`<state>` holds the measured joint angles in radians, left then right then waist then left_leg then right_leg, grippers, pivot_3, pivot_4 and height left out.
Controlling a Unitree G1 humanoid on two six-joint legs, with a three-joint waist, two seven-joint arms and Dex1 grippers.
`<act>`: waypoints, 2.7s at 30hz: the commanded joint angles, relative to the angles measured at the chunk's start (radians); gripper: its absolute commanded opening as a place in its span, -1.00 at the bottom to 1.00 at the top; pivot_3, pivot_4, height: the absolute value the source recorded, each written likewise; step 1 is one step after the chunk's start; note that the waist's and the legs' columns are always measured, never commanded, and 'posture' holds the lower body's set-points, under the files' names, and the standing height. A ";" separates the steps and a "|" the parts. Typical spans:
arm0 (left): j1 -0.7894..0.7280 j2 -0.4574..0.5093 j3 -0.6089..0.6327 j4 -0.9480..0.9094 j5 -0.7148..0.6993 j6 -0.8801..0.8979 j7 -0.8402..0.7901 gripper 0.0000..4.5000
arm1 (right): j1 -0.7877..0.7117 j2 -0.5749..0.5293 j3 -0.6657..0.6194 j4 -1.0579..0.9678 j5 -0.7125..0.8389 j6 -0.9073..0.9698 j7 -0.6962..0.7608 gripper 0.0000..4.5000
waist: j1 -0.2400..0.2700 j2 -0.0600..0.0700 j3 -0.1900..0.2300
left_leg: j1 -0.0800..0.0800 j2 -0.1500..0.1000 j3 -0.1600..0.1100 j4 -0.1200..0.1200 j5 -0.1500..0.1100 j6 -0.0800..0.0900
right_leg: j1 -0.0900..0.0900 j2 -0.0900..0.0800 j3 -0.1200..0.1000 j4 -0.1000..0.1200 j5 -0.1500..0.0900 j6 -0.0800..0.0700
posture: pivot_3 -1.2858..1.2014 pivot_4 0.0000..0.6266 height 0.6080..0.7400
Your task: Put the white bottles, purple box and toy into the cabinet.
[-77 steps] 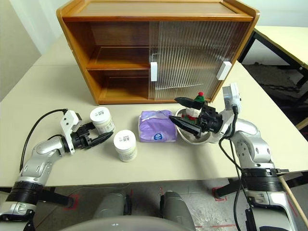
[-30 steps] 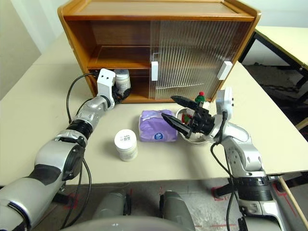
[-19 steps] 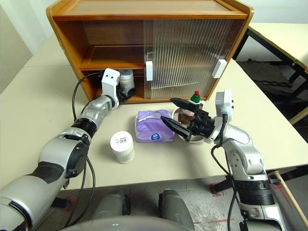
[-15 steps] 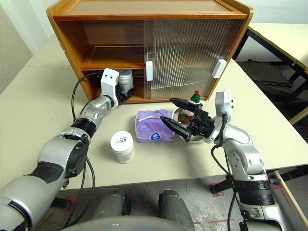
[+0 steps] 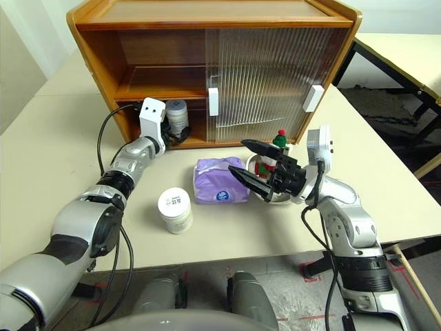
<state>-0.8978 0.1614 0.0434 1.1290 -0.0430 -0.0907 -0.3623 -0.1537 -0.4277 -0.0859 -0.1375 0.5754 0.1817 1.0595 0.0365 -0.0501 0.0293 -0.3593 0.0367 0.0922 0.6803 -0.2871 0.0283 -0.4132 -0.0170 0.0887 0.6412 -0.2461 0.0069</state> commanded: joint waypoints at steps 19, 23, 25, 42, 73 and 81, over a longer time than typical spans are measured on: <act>0.252 0.046 0.034 -0.563 -0.043 0.340 0.042 -0.84 | -0.042 0.018 0.057 0.102 -0.024 -0.054 0.065 1.00 | 0.017 -0.002 -0.001 | 0.002 0.003 0.000 0.000 0.000 0.000 | 0.001 -0.001 0.000 0.002 0.001 -0.001 | 0.13 -1.00 1.00; 0.219 0.037 0.018 -0.503 -0.017 0.299 0.075 -0.99 | -0.039 0.020 0.061 0.111 -0.027 -0.068 0.072 1.00 | 0.018 -0.002 -0.001 | 0.003 0.002 0.000 0.000 0.001 0.001 | 0.001 0.000 0.000 0.002 0.000 -0.001 | 0.12 -1.00 1.00; 0.207 0.032 0.012 -0.478 -0.010 0.280 0.086 -0.99 | -0.037 0.020 0.062 0.112 -0.028 -0.072 0.073 1.00 | 0.016 -0.002 -0.001 | 0.004 0.001 0.000 0.000 0.001 0.000 | 0.002 0.000 0.001 0.002 0.001 0.000 | 0.12 -1.00 1.00; 0.090 -0.055 0.075 -0.293 -0.055 0.183 0.174 -0.99 | -0.021 0.010 0.058 0.063 -0.024 -0.057 0.039 1.00 | 0.035 -0.003 -0.001 | 0.004 -0.003 0.000 0.000 0.002 0.000 | 0.002 -0.001 0.000 0.002 0.005 0.002 | 0.10 -1.00 1.00; 0.175 -0.075 0.018 -0.378 -0.019 0.181 0.147 -0.99 | -0.025 0.011 0.081 0.092 -0.037 -0.068 0.045 1.00 | 0.032 -0.003 -0.001 | 0.003 -0.003 -0.001 0.000 0.002 0.000 | 0.003 -0.002 0.001 -0.001 0.005 0.003 | 0.12 -1.00 1.00; 0.185 -0.057 0.031 -0.388 -0.033 0.170 0.168 -0.99 | -0.035 0.015 0.088 0.090 -0.039 -0.061 0.042 1.00 | 0.023 -0.003 -0.001 | 0.002 -0.003 -0.001 0.000 0.002 0.002 | 0.001 -0.001 0.003 -0.002 0.005 0.002 | 0.12 -1.00 1.00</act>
<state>-0.7182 0.0978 0.0682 0.7464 -0.0757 0.0844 -0.2003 -0.1831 -0.4103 -0.0088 -0.0458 0.5460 0.1247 1.0980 0.0597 -0.0528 0.0284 -0.3581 0.0342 0.0912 0.6804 -0.2856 0.0304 -0.4119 -0.0183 0.0914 0.6384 -0.2413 0.0093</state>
